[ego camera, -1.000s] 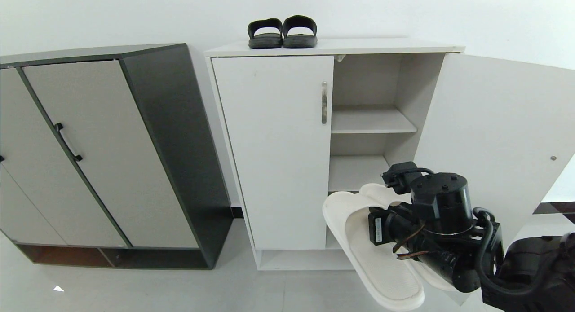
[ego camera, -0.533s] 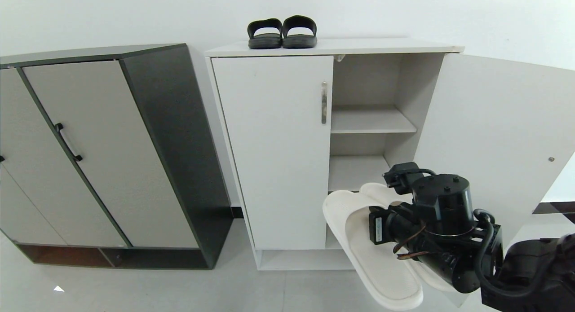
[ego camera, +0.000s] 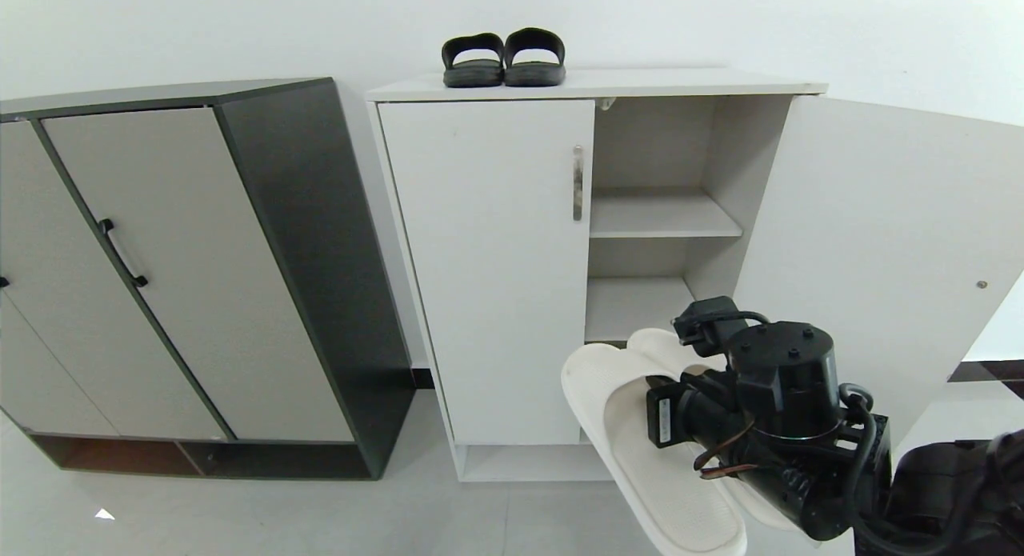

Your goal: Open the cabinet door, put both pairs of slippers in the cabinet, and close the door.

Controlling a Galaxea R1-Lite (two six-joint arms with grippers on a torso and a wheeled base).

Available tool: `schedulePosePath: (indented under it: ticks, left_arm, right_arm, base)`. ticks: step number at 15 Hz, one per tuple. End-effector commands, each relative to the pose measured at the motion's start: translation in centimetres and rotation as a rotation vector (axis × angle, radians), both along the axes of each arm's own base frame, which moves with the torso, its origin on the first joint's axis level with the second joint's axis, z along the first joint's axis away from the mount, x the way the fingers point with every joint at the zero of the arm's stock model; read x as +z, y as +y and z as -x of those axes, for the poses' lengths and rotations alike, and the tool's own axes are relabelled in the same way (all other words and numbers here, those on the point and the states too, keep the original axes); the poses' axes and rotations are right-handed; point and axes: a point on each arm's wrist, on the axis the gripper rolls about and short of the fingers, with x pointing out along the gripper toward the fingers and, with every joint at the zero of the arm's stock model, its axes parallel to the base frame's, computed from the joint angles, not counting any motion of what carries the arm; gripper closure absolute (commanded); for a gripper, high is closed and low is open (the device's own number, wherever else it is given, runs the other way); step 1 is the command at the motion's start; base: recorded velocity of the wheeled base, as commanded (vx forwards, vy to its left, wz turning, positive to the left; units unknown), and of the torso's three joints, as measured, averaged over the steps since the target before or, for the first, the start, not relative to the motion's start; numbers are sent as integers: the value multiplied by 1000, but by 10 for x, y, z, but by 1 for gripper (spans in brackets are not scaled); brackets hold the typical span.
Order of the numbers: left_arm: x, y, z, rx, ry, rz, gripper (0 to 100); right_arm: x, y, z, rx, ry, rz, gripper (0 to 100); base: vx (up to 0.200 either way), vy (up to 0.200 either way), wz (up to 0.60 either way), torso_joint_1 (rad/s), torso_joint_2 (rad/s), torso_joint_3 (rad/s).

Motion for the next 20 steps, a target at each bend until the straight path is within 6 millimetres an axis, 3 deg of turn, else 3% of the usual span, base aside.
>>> schedulePosePath:
  ticks: [1, 5, 13, 17, 20]
  left_arm:
    - [0, 0, 0, 7, 5, 24, 100]
    - [0, 0, 0, 3, 7, 32, 100]
    - [0, 0, 0, 3, 8, 32, 100]
    - [0, 0, 0, 9, 9, 70, 100]
    - [0, 1, 0, 33, 7, 96, 100]
  right_arm:
    - [4, 4, 1, 14, -14, -14, 100]
    - [9, 11, 4, 36, -32, -14, 100]
    - [-3, 22, -18, -96, -36, 20, 100]
    - [-34, 50, -51, -212, -19, 22, 100]
    - [-46, 48, -62, -274, -14, 55, 100]
  base:
    - [0, 0, 0, 0, 0, 0]
    - [0, 0, 0, 0, 0, 0]
    - [0, -200, 0, 3, 2, 2]
    - [0, -50, 0, 3, 2, 1]
    - [0, 0, 0, 0, 0, 0]
